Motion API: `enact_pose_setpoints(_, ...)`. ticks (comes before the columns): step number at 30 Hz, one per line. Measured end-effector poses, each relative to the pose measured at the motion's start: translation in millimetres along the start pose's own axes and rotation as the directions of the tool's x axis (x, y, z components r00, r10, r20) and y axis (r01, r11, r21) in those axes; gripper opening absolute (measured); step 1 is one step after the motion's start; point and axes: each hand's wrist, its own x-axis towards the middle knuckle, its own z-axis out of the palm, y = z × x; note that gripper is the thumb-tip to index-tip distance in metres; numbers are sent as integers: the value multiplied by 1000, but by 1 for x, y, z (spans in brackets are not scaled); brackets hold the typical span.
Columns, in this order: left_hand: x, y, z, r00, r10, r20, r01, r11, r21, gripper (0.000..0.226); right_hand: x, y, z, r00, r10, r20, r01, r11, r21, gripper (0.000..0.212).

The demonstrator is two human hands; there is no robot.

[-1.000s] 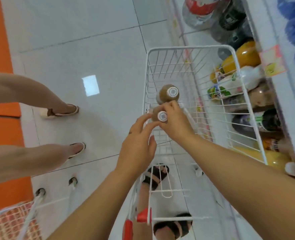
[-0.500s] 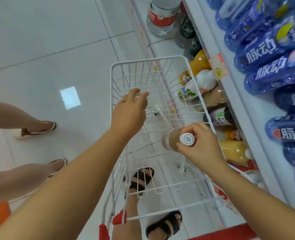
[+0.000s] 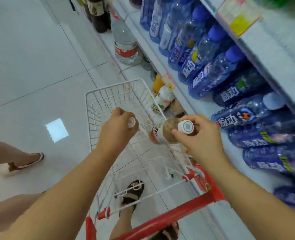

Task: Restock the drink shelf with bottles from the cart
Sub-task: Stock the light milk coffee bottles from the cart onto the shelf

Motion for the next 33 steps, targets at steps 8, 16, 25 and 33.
enact_pose_setpoints(8, -62, 190, -154, 879, 260, -401, -388, 878, -280, 32, -64, -137, -183, 907, -312, -282, 301, 950, -83, 24)
enact_pose_setpoints(16, -128, 368, -262, 618, 453, -642, -772, 505, -387, 27, -178, -221, -317, 713, -342, -612, 487, 870, 82, 25)
enact_pose_setpoints(25, -183, 479, -248, 439, 521, -732, -878, 77, -473, 25, -251, -235, -398, 167, -510, -844, 521, 772, -364, 29)
enact_pose_setpoints(33, -160, 513, -215, 406, 543, -735, -890, 54, -452, 26, -211, -220, -422, 93, -507, -857, 483, 776, -406, 44)
